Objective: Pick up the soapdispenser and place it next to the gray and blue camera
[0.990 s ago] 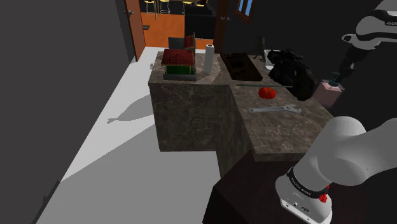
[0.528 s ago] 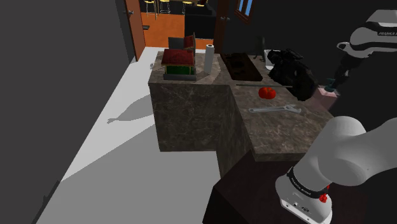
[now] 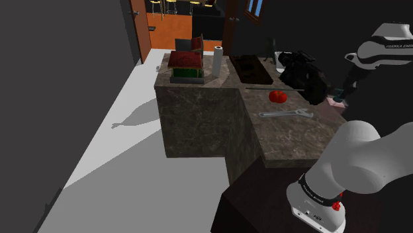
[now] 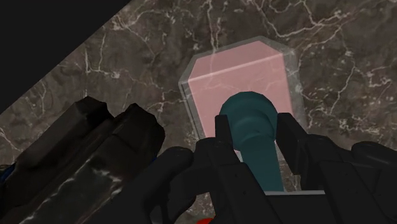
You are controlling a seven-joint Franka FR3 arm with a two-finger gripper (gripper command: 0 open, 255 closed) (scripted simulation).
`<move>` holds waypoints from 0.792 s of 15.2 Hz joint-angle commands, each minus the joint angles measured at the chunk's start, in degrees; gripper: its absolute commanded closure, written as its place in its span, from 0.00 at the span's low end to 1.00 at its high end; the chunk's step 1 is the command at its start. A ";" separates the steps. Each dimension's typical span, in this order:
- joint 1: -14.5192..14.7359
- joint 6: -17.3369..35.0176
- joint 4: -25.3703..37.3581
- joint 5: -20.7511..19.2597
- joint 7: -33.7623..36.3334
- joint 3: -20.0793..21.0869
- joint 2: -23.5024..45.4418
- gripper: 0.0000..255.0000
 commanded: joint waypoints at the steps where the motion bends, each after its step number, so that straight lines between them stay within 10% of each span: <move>1: 0.67 1.46 -0.86 -0.61 0.37 -1.37 0.12 1.00; 10: 0.88 1.87 -1.10 -0.81 0.47 -1.80 0.14 1.00; 11: 0.88 1.87 -1.11 -0.81 0.47 -1.79 0.14 0.00; 12: 0.88 1.87 -1.11 -0.81 0.47 -1.80 0.14 0.00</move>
